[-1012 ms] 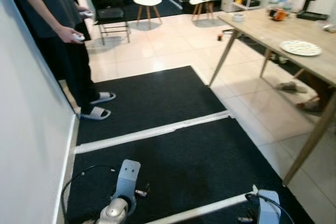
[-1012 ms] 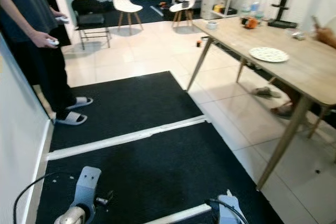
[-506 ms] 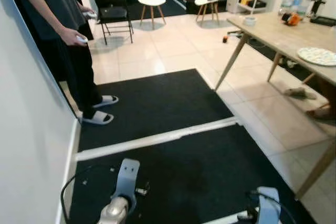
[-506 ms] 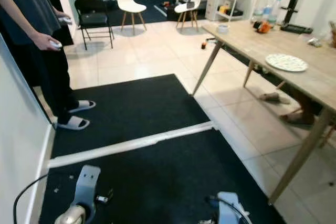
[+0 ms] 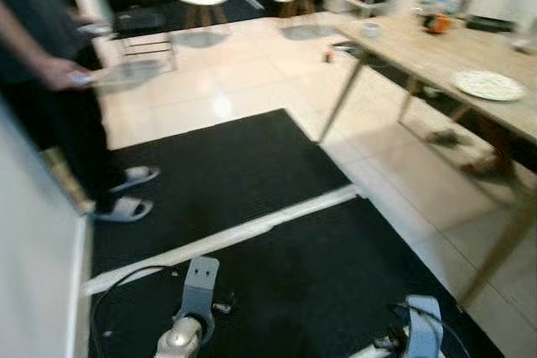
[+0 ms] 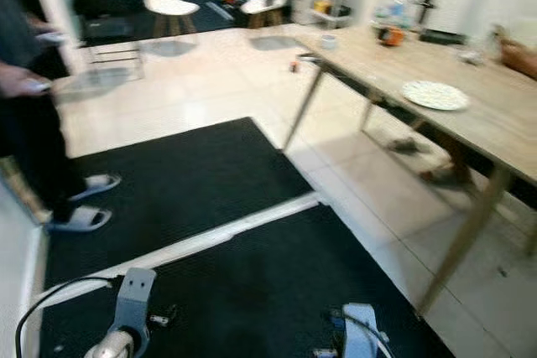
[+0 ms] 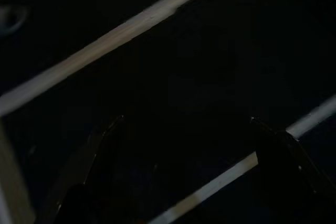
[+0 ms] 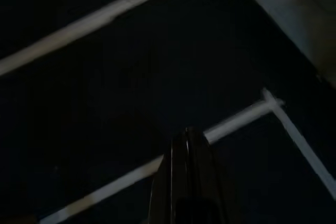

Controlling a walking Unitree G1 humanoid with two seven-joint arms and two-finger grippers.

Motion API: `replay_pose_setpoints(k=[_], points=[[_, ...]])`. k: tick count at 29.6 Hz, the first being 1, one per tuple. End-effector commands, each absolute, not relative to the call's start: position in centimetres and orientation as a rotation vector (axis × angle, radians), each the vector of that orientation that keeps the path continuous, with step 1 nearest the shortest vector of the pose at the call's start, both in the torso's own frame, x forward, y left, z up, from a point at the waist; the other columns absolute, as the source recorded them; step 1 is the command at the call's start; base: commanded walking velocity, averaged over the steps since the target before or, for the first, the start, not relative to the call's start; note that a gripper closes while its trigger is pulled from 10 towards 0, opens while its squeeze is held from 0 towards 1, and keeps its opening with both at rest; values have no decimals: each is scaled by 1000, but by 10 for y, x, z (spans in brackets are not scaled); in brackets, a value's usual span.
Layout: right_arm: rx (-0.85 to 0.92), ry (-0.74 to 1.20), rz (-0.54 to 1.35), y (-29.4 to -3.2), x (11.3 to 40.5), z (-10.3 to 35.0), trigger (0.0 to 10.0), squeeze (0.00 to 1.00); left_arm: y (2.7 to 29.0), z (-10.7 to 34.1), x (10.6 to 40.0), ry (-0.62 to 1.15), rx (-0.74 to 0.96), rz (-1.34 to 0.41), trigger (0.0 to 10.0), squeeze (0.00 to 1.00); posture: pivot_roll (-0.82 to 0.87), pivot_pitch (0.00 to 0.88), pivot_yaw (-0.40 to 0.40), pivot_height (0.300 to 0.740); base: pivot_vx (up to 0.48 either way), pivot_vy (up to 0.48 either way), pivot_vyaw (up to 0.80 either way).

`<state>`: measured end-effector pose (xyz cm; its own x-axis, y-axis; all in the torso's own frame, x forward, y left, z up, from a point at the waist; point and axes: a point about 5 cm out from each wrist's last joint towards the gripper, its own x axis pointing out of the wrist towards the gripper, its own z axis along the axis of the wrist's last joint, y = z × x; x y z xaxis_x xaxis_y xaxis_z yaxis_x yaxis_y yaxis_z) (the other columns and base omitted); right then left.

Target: Restocking fridge

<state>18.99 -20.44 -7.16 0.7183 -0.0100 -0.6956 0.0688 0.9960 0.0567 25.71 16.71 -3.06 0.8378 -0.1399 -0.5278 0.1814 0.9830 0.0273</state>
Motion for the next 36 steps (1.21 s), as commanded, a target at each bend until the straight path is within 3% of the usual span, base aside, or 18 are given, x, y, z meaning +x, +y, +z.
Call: replay_pose_setpoints(k=[1,5,26,36], points=[[86,762,-37,-202,194,-70,10000,0,173,-34,252,569,85,-156,10000,0,-75,28,29,734,315,0,-800],[95,759,-40,-201,194,-70,10000,0,173,-34,252,570,85,-156,10000,0,-75,28,29,734,315,0,-659],[86,763,-20,-200,194,-70,10000,0,174,-35,250,571,85,-157,10000,0,-72,33,29,734,311,0,0],[87,769,-22,-200,193,-71,10000,0,175,-35,250,572,87,-156,10000,0,-68,33,27,734,306,0,-760]])
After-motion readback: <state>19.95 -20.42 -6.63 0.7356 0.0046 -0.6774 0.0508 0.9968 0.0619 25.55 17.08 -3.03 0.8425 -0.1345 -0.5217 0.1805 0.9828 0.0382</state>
